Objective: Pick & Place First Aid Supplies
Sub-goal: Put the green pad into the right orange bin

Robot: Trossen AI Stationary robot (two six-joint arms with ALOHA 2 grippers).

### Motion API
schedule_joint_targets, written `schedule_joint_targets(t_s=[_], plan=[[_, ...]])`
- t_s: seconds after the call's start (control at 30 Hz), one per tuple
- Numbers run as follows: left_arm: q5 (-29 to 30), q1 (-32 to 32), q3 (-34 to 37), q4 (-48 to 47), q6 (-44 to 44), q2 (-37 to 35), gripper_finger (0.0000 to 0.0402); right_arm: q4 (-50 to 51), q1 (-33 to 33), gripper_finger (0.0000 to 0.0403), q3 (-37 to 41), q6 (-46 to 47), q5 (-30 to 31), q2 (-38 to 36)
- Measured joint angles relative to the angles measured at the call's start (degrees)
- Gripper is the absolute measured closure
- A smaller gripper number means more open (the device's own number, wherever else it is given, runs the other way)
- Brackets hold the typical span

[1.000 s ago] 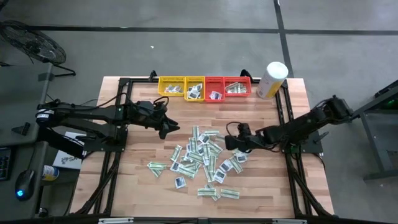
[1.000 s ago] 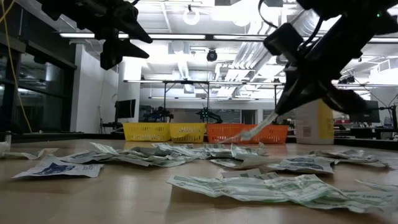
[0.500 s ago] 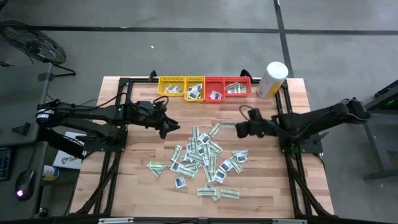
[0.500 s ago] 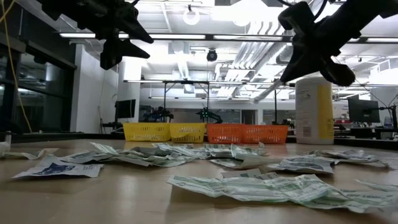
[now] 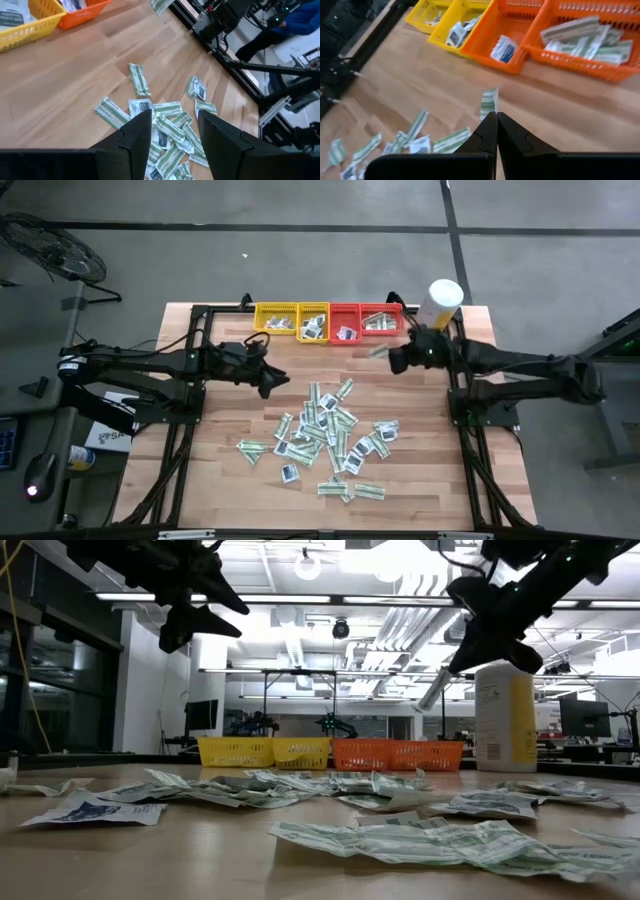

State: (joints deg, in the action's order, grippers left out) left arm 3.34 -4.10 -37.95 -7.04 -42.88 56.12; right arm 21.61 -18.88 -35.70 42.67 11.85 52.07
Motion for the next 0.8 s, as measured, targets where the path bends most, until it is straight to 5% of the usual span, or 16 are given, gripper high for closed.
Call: schedule_joint_targets(t_s=[0.47, 0.8], plan=[[10.11, 0.0, 0.0, 0.0, -5.37, 0.0, 0.0241, -5.98, -21.76, 0.0403, 0.0, -20.96, -16.47, 1.04], [18.54, 0.0, 0.0, 0.17, -6.79, 1.61, 0.0241, -24.02, -28.06, 0.0403, -0.04, -24.96, -20.82, 16.27]])
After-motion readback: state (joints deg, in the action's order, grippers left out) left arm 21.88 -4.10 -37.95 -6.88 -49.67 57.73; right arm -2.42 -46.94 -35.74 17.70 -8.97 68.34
